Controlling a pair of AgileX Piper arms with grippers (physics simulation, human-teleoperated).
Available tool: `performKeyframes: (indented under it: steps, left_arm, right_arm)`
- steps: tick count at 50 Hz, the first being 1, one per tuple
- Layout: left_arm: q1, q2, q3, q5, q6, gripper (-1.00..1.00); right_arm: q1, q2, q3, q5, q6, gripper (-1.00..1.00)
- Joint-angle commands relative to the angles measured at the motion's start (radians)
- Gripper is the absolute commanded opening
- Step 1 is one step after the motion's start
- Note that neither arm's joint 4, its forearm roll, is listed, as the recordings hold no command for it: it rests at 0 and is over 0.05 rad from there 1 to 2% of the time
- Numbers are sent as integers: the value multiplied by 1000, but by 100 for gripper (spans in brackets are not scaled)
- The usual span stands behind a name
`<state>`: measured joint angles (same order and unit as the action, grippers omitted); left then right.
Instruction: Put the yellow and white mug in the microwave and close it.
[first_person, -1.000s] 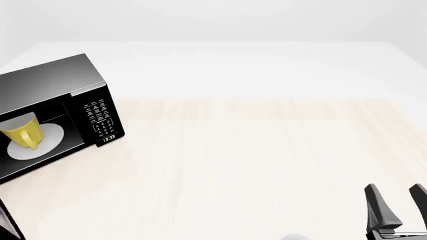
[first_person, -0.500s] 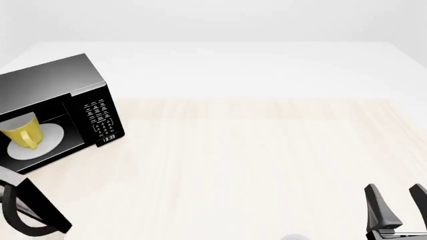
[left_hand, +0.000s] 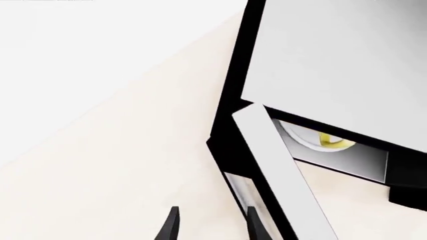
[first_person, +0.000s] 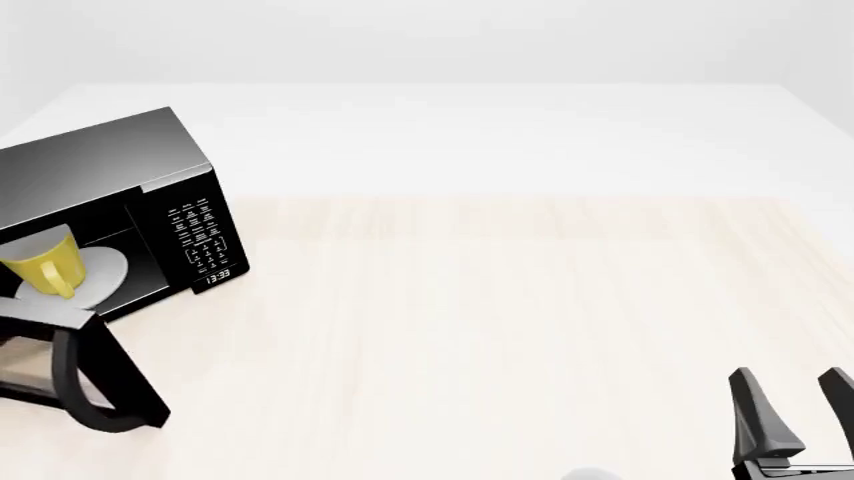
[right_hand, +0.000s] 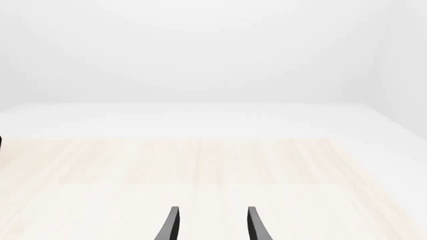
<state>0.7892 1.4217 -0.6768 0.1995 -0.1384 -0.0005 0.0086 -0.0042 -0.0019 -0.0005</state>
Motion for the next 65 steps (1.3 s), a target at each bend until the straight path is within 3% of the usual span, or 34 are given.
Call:
performKeyframes:
  steps: [1, 18, 65]
  left_arm:
    - [-67, 9, -13, -4, -21, 100]
    - [-117, 22, -19, -44, -15, 100]
    - [-159, 117, -162, -66, -34, 100]
  right_arm:
    - [0, 0, 0, 0, 0, 100]
    - [0, 0, 0, 0, 0, 100]
    - [0, 0, 0, 0, 0, 100]
